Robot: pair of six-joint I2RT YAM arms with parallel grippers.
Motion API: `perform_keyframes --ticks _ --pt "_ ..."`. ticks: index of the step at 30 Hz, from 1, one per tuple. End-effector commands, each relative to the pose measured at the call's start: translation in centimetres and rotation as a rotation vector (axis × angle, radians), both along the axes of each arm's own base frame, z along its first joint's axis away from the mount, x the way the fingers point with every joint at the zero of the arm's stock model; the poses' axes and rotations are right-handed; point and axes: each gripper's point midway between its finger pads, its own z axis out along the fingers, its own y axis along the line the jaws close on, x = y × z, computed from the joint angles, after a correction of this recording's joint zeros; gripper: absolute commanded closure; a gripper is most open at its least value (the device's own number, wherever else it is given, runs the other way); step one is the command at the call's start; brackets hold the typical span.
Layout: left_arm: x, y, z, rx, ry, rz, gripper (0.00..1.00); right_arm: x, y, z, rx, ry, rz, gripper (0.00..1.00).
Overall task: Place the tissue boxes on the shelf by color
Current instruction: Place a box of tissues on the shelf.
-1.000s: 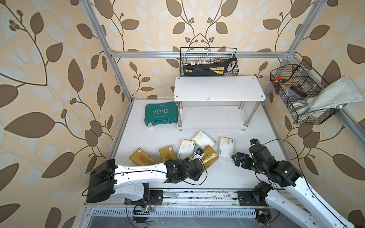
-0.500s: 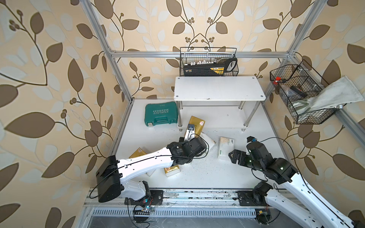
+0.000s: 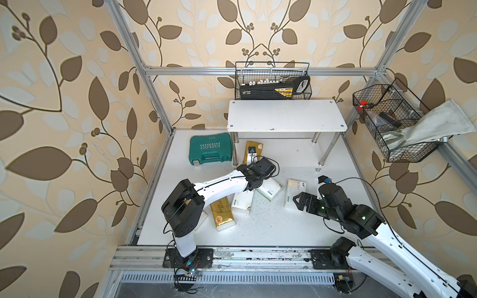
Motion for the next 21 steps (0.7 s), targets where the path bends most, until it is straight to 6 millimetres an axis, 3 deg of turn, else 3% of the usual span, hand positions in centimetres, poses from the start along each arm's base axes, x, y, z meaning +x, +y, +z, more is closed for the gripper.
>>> perform_keyframes --ticks 1,10,21 --pt "2.7 -0.5 1.6 -0.088 -0.059 0.051 0.39 0.0 0.1 -0.2 0.001 -0.005 -0.007 0.01" --pt "6.8 -0.8 0.5 -0.119 -0.086 0.056 0.37 -0.7 -0.5 -0.1 -0.025 0.004 -0.009 0.01" --pt "9.3 -1.0 -0.7 -0.146 -0.064 0.06 0.37 -1.2 -1.1 -0.3 -0.044 0.016 -0.014 0.01"
